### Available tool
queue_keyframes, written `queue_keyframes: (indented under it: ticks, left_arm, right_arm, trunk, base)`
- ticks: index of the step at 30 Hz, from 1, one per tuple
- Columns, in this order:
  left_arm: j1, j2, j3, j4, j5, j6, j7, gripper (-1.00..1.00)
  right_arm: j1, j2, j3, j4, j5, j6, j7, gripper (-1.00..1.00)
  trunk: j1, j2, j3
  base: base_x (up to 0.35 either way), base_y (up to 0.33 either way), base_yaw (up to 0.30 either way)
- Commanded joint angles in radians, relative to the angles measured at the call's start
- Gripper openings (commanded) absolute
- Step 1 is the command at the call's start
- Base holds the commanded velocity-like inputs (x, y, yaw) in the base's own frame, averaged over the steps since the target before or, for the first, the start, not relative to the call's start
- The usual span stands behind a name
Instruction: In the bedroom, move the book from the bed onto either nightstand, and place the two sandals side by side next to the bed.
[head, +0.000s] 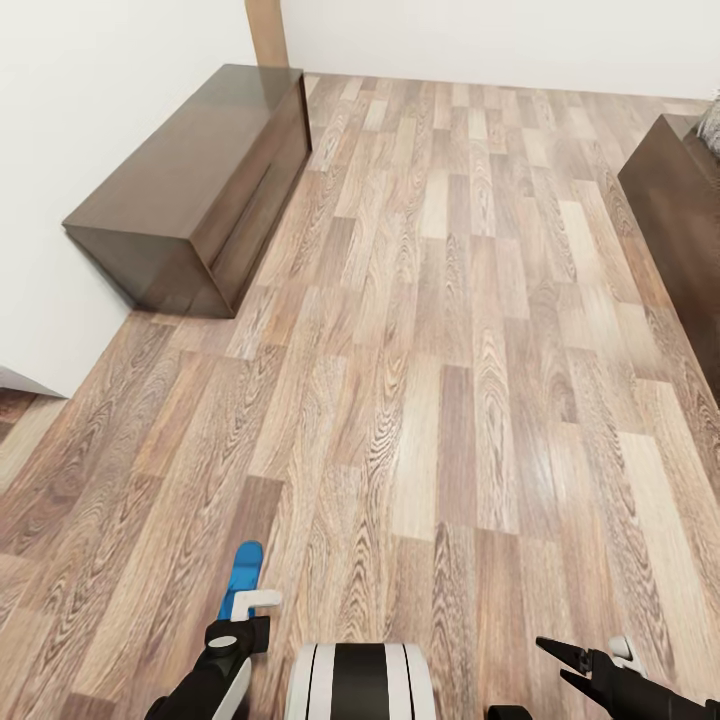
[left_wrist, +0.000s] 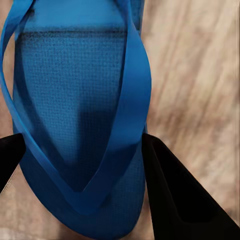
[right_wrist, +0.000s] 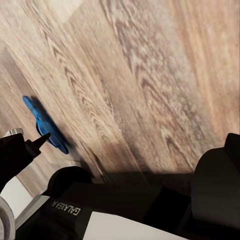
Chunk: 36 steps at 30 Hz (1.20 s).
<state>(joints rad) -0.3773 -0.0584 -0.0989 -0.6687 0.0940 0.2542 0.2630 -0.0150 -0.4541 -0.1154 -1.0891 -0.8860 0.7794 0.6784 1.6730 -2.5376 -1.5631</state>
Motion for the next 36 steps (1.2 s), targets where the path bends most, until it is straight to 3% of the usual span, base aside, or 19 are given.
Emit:
queue_keyframes:
  ticks: [1,18,22,27,29,33,36]
  left_arm:
    - [0.000,0.001,-0.005,-0.002,0.009,0.005,0.009,-1.00]
    - [0.000,0.003,-0.004,-0.022,0.011,0.008,0.006,-1.00]
    - [0.000,0.030,-0.003,-0.077,0.019,0.014,-0.020,-1.00]
    - [0.000,0.064,0.016,-0.135,0.023,0.039,-0.197,-1.00]
    - [0.000,0.093,0.080,-0.170,0.024,0.082,-0.341,-1.00]
    - [0.000,0.117,0.188,-0.182,0.020,0.105,-0.623,-1.00]
    - [0.000,0.126,0.217,-0.184,0.018,0.108,-0.712,-1.00]
  right_arm:
    - [0.000,0.000,-0.001,0.000,-0.002,0.006,0.001,1.00]
    - [0.000,0.000,-0.001,0.000,-0.002,0.006,0.001,1.00]
    - [0.000,0.000,-0.001,0.000,-0.002,0.006,0.001,1.00]
    - [0.000,0.000,-0.001,0.001,-0.002,0.006,0.001,1.00]
    - [0.000,0.000,-0.001,0.001,-0.002,0.006,0.001,1.00]
    - [0.000,0.000,-0.001,0.002,-0.002,0.005,0.001,1.00]
    - [0.000,0.000,-0.002,0.002,-0.001,0.005,0.000,1.00]
  trunk:
    - [-0.001,0.000,0.003]
    - [-0.008,0.004,0.069]
    - [-0.010,0.005,0.085]
    - [-0.012,0.006,0.104]
    - [-0.013,0.007,0.112]
    - [-0.015,0.008,0.127]
    - [-0.016,0.008,0.139]
  base:
    - [0.000,0.000,0.000]
    - [0.000,0.000,0.000]
    - [0.000,0.000,0.000]
    - [0.000,0.000,0.000]
    - [0.000,0.000,0.000]
    - [0.000,0.000,0.000]
    - [0.000,0.000,0.000]
